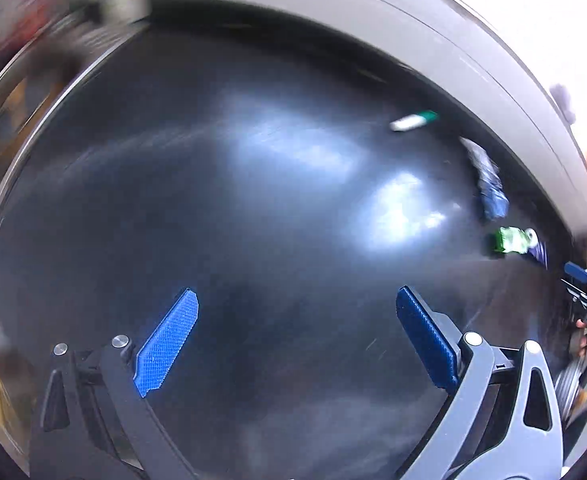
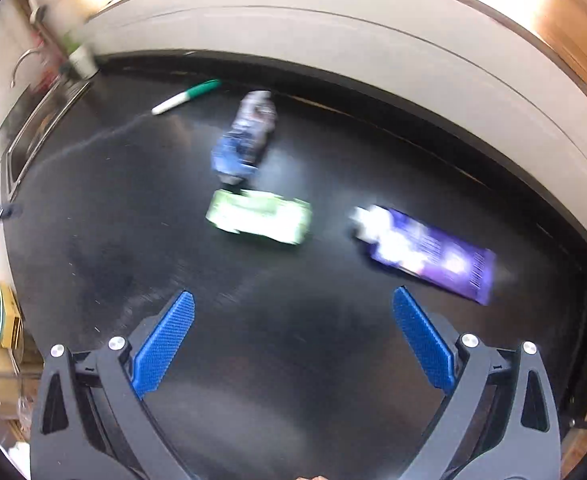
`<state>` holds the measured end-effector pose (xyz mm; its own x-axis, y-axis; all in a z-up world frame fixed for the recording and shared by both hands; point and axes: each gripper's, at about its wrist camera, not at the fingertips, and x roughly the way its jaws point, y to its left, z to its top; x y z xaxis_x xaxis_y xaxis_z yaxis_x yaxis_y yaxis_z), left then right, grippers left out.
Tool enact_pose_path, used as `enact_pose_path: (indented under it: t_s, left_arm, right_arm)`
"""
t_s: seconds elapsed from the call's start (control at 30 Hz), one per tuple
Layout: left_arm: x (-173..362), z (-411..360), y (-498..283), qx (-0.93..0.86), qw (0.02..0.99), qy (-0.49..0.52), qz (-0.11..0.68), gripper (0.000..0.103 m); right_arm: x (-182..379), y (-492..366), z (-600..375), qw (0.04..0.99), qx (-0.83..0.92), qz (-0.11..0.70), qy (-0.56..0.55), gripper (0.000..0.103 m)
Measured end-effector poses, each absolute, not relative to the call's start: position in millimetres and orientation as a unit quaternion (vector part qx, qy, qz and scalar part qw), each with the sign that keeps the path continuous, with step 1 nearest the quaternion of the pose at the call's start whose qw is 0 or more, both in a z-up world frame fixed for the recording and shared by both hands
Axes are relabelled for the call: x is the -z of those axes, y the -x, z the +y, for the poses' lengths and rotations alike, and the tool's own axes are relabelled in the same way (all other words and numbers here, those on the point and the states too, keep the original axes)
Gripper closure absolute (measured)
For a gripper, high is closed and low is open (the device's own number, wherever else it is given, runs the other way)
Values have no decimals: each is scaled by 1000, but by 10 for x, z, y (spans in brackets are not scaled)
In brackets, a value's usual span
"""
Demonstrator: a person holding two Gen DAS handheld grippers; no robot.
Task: Collect trash
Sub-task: 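Return both open grippers to the countertop trash, then grasp the green marker with the left gripper while the right grasps crumpled foil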
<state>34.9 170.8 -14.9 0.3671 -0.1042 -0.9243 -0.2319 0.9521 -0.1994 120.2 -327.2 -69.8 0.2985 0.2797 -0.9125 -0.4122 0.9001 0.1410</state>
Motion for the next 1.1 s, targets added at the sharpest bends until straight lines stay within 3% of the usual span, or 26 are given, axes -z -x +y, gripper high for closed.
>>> enact_pose_path:
  t_s: [0.3,0.53,1.1]
  left_arm:
    - [391,891,-1961,9,809,16,587,7]
    - [711,591,-2697,12,793,-35,609,7]
    - [925,592,-3250,75,775,-75,623,6]
  right_arm:
    - [823,-1269,-3649,801,-202,564,-8,7]
    - [1025,-1609,-3448,788,-216,576,-22,7]
    - [1245,-2232,-2738,772,-250,582,-55,7]
